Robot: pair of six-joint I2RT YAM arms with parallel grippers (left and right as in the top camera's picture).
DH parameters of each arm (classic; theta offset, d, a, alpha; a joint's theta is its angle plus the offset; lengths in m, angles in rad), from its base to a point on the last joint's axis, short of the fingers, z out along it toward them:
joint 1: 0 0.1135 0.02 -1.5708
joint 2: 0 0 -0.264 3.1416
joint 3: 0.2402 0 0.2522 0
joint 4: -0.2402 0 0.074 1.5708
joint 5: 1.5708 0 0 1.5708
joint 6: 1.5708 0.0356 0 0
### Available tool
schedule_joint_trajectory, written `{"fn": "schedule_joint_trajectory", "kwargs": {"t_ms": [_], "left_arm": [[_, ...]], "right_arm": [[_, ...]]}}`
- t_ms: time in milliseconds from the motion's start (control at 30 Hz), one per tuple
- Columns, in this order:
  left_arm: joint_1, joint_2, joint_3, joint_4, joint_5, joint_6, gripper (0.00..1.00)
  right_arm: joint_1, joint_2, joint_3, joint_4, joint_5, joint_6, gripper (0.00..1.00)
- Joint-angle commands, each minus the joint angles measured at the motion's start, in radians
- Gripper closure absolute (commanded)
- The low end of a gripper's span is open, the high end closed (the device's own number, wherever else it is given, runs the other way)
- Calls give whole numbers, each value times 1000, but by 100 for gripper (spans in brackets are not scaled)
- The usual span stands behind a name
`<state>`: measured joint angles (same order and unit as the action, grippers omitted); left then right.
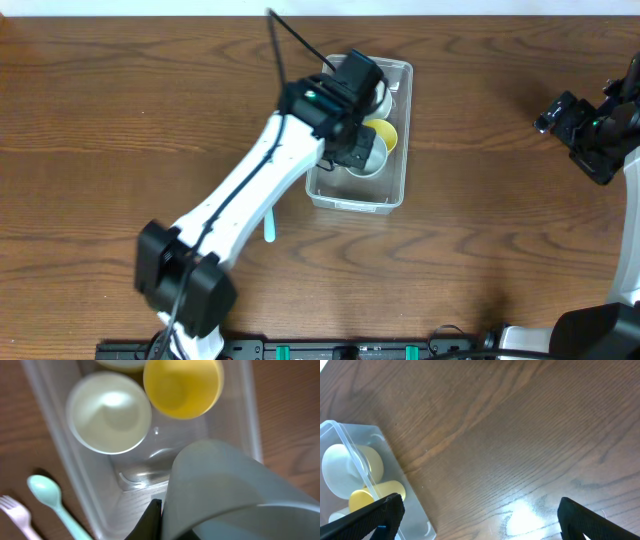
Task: Pack container
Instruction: 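Place the grey cup into the container near the front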
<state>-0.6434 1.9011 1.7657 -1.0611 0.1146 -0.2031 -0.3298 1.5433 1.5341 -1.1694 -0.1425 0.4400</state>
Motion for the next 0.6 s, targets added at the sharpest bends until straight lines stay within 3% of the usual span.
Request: {"fn": "schedule_joint_trajectory", "kwargs": {"t_ms": [0,400,533,567], "left_arm": [[-1,76,-7,7,-37,-23,94],[0,198,-7,80,-111,-27,93],[0,200,-7,77,-108,-39,83],[0,199,-7,76,-108,-43,75]], "right_arm": [[-4,-2,-1,-2,-4,0,1],[-4,-2,-1,-2,-4,0,1],[-4,-2,-1,-2,-4,0,1],[-4,-2,-1,-2,-4,0,1]]}}
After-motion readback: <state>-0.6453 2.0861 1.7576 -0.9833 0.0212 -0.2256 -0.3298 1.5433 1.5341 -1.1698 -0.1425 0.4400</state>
